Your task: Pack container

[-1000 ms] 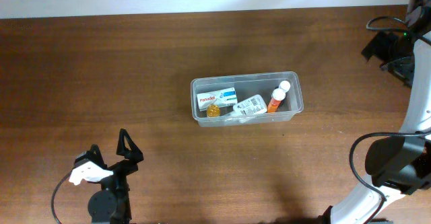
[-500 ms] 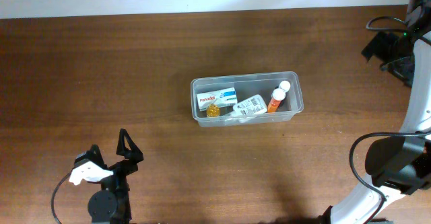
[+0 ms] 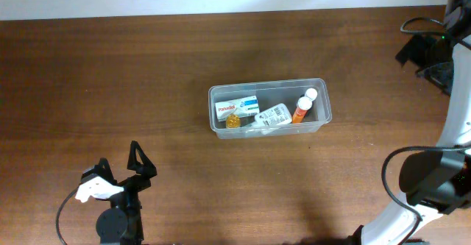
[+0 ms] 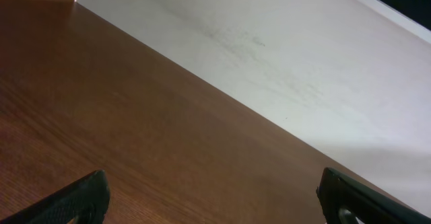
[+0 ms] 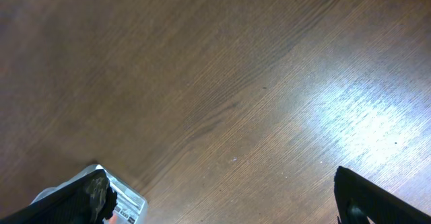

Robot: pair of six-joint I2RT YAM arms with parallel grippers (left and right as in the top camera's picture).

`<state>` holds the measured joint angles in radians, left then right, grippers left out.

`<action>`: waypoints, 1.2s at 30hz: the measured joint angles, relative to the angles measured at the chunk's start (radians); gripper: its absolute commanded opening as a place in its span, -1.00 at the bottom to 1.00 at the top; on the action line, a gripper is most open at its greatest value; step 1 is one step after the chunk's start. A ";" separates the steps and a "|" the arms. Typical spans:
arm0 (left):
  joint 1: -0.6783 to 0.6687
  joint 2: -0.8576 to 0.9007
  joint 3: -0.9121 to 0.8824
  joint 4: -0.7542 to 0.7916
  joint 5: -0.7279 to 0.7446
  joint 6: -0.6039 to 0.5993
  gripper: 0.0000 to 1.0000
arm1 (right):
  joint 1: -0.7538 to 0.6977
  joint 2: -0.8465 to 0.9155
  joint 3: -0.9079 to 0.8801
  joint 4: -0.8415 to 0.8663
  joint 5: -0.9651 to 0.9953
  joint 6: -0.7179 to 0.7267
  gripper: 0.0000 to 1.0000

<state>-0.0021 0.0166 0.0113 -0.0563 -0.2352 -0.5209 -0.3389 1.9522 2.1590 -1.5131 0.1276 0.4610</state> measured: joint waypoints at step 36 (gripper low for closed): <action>0.002 -0.001 0.000 0.000 0.000 0.000 0.99 | 0.238 -0.849 -0.355 0.011 0.008 0.003 0.97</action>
<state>-0.0002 0.0158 0.0113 -0.0566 -0.2352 -0.5209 -0.1005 1.1034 1.8042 -1.5021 0.1356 0.4641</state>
